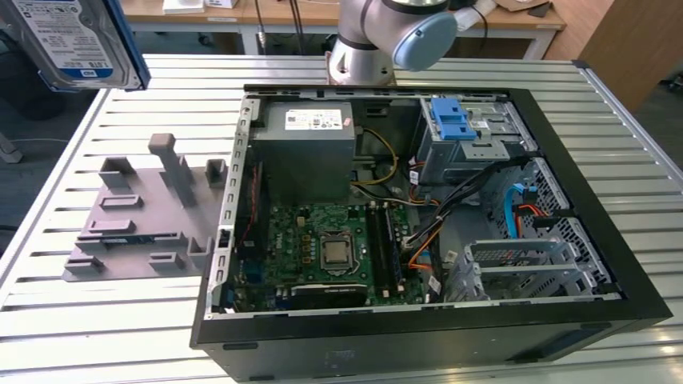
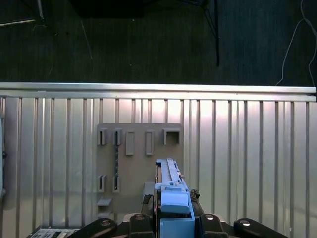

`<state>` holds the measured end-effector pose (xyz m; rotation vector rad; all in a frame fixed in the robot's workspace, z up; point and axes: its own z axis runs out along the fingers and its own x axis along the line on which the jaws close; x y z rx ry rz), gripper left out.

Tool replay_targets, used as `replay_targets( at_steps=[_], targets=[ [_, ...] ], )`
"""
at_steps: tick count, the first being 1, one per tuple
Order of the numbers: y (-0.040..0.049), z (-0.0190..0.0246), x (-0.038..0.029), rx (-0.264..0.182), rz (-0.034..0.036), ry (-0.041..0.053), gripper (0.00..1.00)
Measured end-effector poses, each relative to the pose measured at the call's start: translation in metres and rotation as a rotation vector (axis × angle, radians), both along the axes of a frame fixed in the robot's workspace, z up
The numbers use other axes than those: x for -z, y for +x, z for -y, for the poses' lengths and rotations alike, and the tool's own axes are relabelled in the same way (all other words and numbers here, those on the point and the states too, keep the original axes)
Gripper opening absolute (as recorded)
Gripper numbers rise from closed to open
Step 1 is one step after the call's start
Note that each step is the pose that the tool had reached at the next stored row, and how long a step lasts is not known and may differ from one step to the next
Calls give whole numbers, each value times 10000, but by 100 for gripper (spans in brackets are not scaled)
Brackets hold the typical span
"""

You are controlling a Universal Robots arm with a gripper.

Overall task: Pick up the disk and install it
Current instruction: 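Pick up the disk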

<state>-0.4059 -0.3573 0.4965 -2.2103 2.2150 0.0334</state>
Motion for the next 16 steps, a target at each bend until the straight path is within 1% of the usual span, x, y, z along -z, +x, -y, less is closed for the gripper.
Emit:
replay_targets(
  at_steps=[1, 3, 13, 14, 16],
  targets=[
    [5, 13, 1, -1, 1, 1, 36],
    [38, 24, 1, -1, 1, 1, 36],
    [323, 35, 0, -1, -1, 1, 36],
    [340, 36, 0, -1, -2, 0, 36],
    [344, 35, 1, 0, -1, 1, 36]
  ],
)
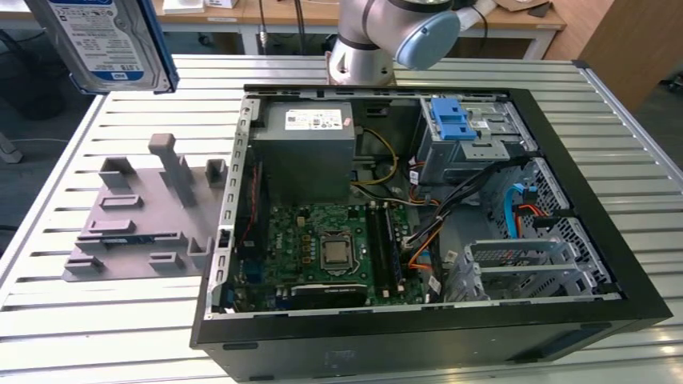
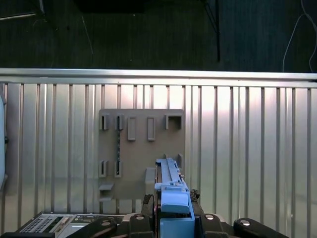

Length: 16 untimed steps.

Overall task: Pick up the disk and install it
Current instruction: 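Pick up the disk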

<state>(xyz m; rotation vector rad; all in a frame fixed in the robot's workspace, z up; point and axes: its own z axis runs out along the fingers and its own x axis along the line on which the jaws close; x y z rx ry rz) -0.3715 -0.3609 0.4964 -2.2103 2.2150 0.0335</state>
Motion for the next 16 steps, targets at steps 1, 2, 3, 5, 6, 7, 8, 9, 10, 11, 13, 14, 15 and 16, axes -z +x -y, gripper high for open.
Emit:
replay_targets(
  at_steps=[1, 2, 3, 5, 6, 7, 8, 9, 10, 11, 13, 14, 15, 16],
  targets=[
    [3, 0, 0, 0, 0, 0, 36],
    [8, 0, 0, 0, 0, 0, 36],
    [8, 0, 0, -1, 1, 0, 36],
    [11, 0, 0, -1, 1, 0, 36],
    [14, 0, 0, -1, 0, 0, 36],
    [15, 0, 0, -1, 0, 0, 36],
    [15, 0, 0, 0, 0, 0, 36],
    [16, 0, 0, 0, 0, 0, 36],
    [17, 0, 0, 0, 0, 0, 36],
    [19, 0, 0, -1, 0, 0, 36],
    [23, 0, 0, -1, 0, 0, 36],
    [27, 0, 0, -1, 0, 0, 36],
    [29, 0, -1, 0, -1, 0, 36],
    [32, 0, 0, -1, 0, 0, 36]
  ],
)
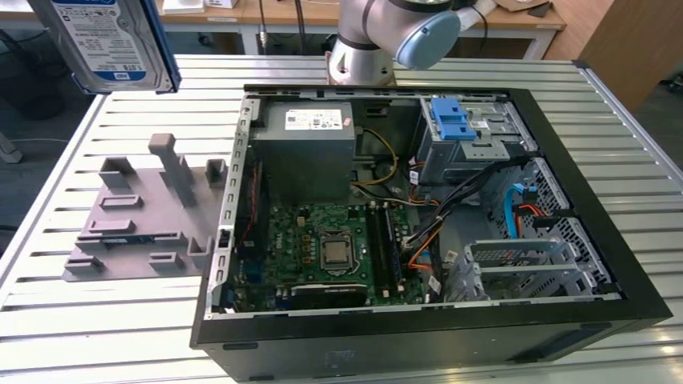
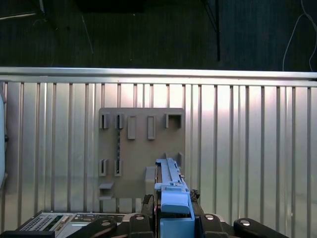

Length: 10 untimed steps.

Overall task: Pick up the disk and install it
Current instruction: 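Pick up the disk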

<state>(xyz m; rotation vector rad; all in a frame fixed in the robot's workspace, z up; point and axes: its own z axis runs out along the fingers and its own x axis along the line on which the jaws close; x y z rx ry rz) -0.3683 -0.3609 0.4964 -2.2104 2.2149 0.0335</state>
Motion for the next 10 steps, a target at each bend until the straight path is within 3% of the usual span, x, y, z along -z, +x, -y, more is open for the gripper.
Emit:
replay_targets(
  at_steps=[10],
  targets=[
    [57, 0, 0, 1, 0, 0, 36]
  ],
)
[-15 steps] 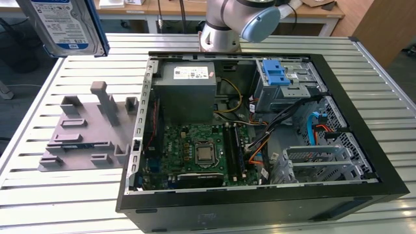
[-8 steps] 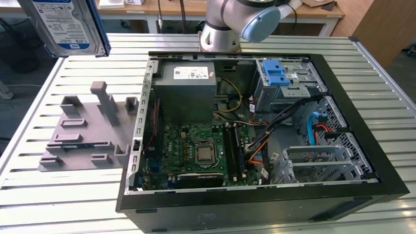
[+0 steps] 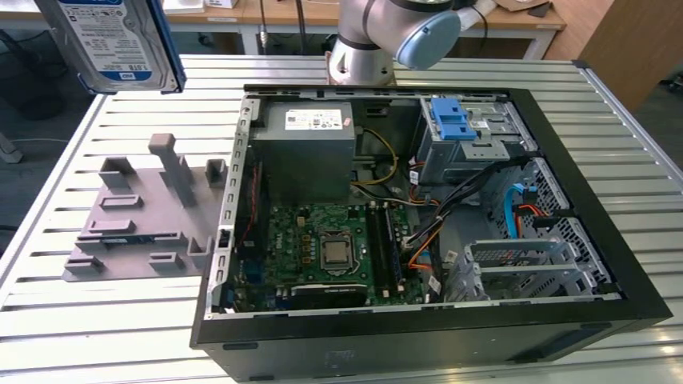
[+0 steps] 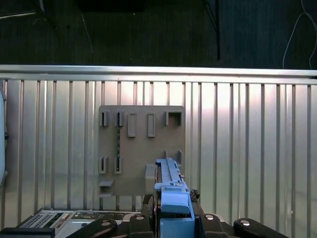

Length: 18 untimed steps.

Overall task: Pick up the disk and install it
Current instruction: 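Pick up the disk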

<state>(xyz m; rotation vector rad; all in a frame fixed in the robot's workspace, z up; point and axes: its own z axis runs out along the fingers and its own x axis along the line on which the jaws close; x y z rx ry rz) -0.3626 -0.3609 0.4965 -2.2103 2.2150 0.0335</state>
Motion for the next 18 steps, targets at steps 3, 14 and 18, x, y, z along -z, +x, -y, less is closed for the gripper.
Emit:
replay_targets(
  at_steps=[3, 14, 18],
  targets=[
    [12, 0, -1, 0, -1, 0, 36],
    [52, 0, 0, 0, 0, 0, 36],
    [66, 0, 0, 0, 0, 0, 36]
  ],
)
